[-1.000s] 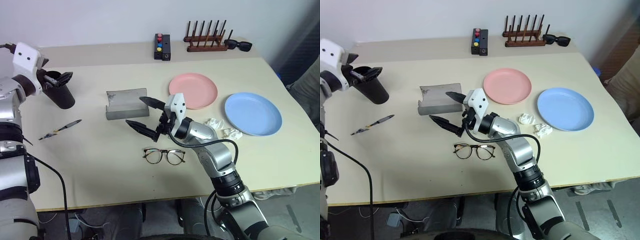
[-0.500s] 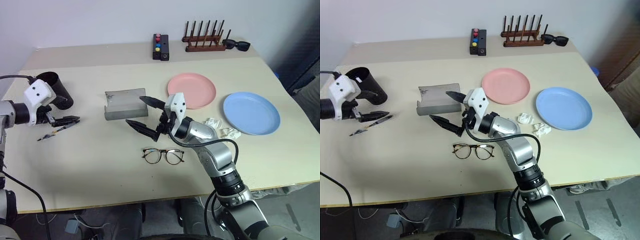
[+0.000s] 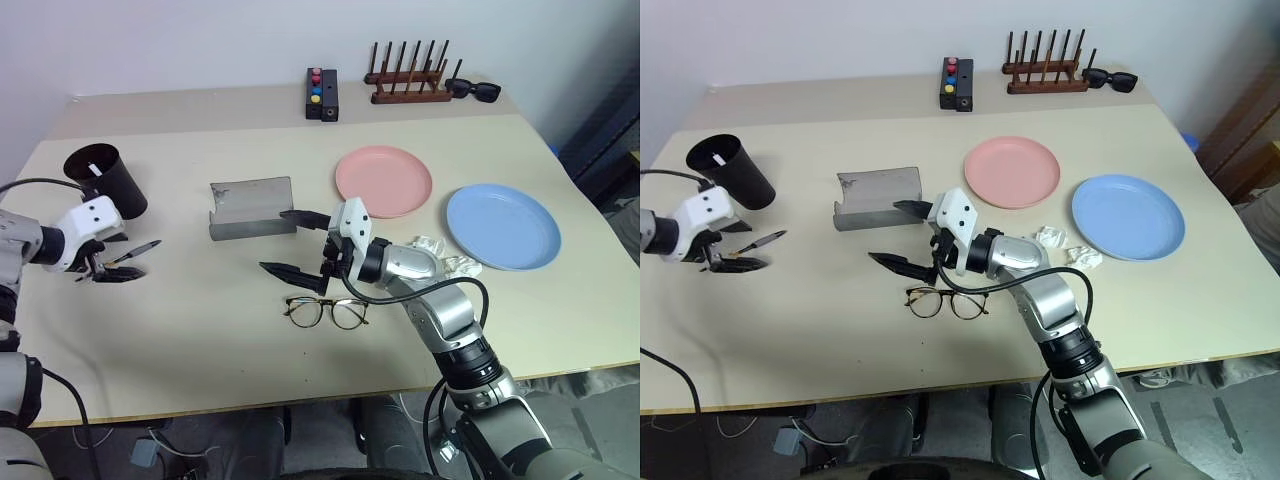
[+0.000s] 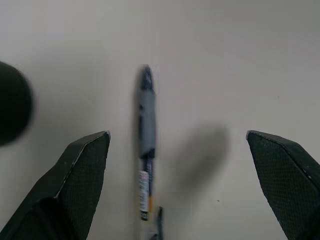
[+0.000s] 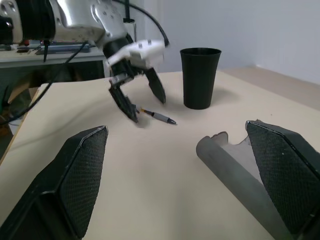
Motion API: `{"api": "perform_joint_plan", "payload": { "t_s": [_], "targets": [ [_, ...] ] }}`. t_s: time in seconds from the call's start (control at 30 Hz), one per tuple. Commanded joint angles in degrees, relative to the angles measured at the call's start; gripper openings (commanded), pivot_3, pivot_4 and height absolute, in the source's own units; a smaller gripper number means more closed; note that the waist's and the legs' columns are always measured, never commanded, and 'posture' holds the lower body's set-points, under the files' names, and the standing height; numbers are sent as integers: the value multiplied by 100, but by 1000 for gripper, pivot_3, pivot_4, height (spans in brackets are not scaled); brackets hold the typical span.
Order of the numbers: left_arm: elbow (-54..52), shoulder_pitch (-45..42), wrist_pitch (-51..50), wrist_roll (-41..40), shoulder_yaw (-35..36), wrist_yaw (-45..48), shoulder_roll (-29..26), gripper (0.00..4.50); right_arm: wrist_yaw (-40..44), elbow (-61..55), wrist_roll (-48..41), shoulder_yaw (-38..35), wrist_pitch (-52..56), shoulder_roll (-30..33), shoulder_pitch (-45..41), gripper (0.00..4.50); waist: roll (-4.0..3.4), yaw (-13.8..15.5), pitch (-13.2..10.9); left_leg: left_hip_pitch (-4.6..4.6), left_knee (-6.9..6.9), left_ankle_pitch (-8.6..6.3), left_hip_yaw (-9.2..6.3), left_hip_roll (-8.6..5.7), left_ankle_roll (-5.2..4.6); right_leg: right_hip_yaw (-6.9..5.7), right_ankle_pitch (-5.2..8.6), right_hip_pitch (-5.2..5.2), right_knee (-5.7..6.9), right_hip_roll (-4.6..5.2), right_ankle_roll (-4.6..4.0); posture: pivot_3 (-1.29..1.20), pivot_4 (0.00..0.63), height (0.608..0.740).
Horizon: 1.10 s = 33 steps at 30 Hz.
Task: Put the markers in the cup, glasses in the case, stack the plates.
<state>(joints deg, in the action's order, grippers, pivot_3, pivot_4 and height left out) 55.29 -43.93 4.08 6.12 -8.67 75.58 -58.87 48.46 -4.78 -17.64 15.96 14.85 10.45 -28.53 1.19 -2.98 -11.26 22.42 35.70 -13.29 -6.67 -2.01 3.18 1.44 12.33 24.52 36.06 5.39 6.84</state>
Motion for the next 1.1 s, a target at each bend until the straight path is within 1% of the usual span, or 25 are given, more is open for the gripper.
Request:
{"api": "perform_joint_plan", "payload": {
  "t_s": [0.03, 0.1, 0.2, 0.3, 0.33, 0.4, 0.43, 0.47, 0.53, 0.63, 0.67, 0.73, 0.8, 0.87, 0.97, 1.03, 1.1],
  "targets": [
    [377, -262, 204, 269, -125, -5, 6, 4465, 2, -254, -64, 19, -1, -48, -67, 4500, 1, 22, 1, 0, 1, 0, 0, 0, 0, 0, 0, 0, 0, 0, 0, 0, 150, 739],
    [524, -304, 259, 333, -172, -10, 66, 4465, -15, -270, -59, 16, -2, -57, -46, 4500, 1, 30, 1, 0, 2, 0, 0, 0, 0, 0, 0, 0, 1, 0, 0, 0, 150, 739],
    [645, -330, 289, 339, -163, 12, 131, 3702, -41, -300, -61, 11, 5, -59, -13, 4500, 1, 40, 1, 0, 3, 0, 0, 0, 0, 0, 0, 0, 2, 1, 0, 0, 150, 739],
    [689, -331, 271, 290, -110, 35, 170, 2304, -58, -327, -62, 17, 15, -60, 2, 4500, 0, 41, 1, -3, 5, 0, 0, 0, 0, 0, 0, -1, 8, 0, 0, 0, 150, 739],
    [674, -313, 264, 264, -94, 61, 178, 1707, -62, -339, -63, 19, 20, -61, 7, 4500, 0, 41, 1, -3, 6, 0, -1, 0, 0, 0, 0, -1, 8, 0, 0, 0, 150, 739],
    [627, -263, 246, 205, -54, 106, 188, 714, -60, -346, -67, 19, 28, -60, 7, 4500, 0, 42, 1, -3, 10, 0, -1, 0, -1, 0, 0, -2, 9, 0, 1, 0, 150, 739],
    [611, -245, 238, 187, -39, 115, 190, 299, -58, -348, -68, 19, 32, -59, 6, 4500, 0, 43, 1, -3, 10, 0, -1, 0, 0, 0, 0, -2, 10, 0, 1, 0, 150, 739],
    [594, -224, 231, 166, -15, 111, 189, 49, -58, -354, -69, 22, 37, -60, 7, 4500, 0, 43, 1, -3, 11, 0, -1, 0, 0, 0, 0, -2, 10, 0, 1, 0, 150, 739],
    [529, -163, 234, 78, 112, -61, 189, 49, -53, -356, -75, 29, 47, -64, 6, 4500, 0, 42, 1, -3, 12, 0, -1, 0, 0, 0, 0, -2, 10, 0, 0, 0, 150, 739],
    [235, -56, 85, -267, 506, -293, 201, 49, -66, -377, -82, 28, 64, -69, 19, 4500, 0, 45, 1, -3, 12, 0, -2, 1, -1, 0, 0, -2, 10, 0, 0, 0, 150, 739],
    [9, 12, -30, -515, 724, -244, 198, 49, -75, -391, -85, 25, 74, -67, 30, 4500, 0, 48, 1, -2, 13, 0, -4, 1, -1, -1, 0, -2, 11, -1, 0, 0, 150, 739],
    [-784, 249, -345, -1185, 1317, -135, 165, 49, -88, -413, -93, 15, 94, -59, 55, 4500, 2, 47, 0, 3, 18, 0, -4, 1, 0, -1, 0, -2, 9, 0, 1, 0, 150, 739],
    [-1515, 467, -612, -1675, 1813, -232, 168, 49, -91, -447, -107, 8, 117, -45, 79, 4500, 7, 49, -1, 9, 22, 0, -8, 1, 0, -3, 0, -2, 6, 1, 1, 0, 150, 739],
    [-2157, 424, -1078, -2145, 2328, -654, 261, 49, -77, -436, -119, 12, 124, -44, 73, 4500, 7, 48, -1, 10, 23, 0, -7, 1, 0, -2, 0, -2, 4, 2, 0, 0, 150, 739],
    [-2894, 119, -1352, -2623, 2937, -1568, 549, 49, -31, -358, -125, 39, 105, -77, 14, 4500, 8, 56, -1, 8, 23, 0, -8, 1, 0, -3, 0, -2, 5, 2, 0, 0, 150, 739],
    [-3114, -87, -1366, -2707, 3131, -2108, 732, 49, -13, -312, -124, 51, 86, -103, -23, 4500, 7, 46, -1, 7, 26, 0, -10, 1, 0, -5, -1, -5, 4, 2, 1, 0, 150, 739],
    [-3166, -324, -1171, -2620, 3218, -2712, 924, 49, 3, -281, -126, 57, 72, -123, -47, 4500, 7, 45, -1, 4, 25, 0, -9, 0, 0, -4, -1, -6, 4, 2, 1, 0, 150, 739]
  ]
}}
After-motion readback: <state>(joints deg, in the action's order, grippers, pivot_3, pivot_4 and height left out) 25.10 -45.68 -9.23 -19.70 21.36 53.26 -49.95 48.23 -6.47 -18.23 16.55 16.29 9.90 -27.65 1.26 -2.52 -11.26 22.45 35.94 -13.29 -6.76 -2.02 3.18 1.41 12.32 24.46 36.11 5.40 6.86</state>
